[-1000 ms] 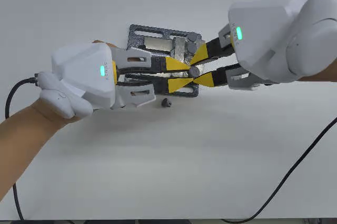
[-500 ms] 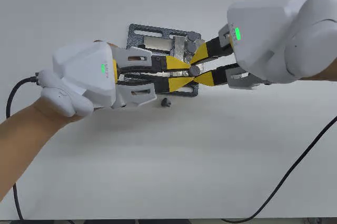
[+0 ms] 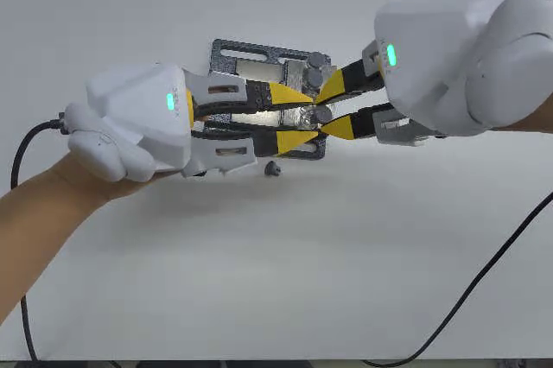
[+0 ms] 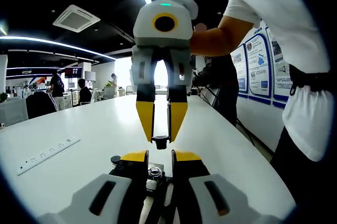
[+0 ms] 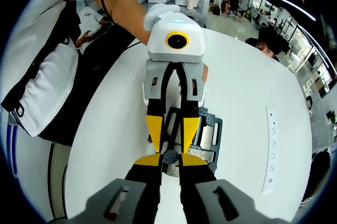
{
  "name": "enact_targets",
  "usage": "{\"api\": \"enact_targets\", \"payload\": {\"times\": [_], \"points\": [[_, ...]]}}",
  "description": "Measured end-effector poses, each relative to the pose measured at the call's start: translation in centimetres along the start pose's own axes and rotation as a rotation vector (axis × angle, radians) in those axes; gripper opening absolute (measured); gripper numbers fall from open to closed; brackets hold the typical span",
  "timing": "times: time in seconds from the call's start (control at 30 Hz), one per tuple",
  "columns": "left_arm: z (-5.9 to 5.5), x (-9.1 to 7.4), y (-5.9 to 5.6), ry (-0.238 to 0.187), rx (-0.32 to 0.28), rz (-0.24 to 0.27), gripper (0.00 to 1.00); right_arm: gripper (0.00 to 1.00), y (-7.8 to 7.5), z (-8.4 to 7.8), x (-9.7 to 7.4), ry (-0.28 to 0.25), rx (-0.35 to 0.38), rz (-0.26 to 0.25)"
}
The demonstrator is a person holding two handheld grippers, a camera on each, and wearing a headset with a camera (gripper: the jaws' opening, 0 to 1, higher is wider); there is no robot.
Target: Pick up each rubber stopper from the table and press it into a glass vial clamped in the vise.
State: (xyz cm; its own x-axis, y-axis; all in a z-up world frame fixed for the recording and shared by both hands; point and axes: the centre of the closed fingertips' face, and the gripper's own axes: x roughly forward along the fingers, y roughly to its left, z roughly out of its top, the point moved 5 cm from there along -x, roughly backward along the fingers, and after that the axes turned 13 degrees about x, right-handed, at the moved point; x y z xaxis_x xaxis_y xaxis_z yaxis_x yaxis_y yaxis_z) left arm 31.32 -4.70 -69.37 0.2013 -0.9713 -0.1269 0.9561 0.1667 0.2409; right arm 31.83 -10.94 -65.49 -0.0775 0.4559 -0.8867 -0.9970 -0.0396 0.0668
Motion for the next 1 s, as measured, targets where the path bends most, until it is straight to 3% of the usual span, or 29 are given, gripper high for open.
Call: {"api": "enact_targets", "payload": {"times": [1.0], "points": [[-2.2,-1.9,1.1,0.112,-0.032,0.014,0.23,0.12,-2.3,-1.5,1.7,0.061,0.034,-0.04]]}}
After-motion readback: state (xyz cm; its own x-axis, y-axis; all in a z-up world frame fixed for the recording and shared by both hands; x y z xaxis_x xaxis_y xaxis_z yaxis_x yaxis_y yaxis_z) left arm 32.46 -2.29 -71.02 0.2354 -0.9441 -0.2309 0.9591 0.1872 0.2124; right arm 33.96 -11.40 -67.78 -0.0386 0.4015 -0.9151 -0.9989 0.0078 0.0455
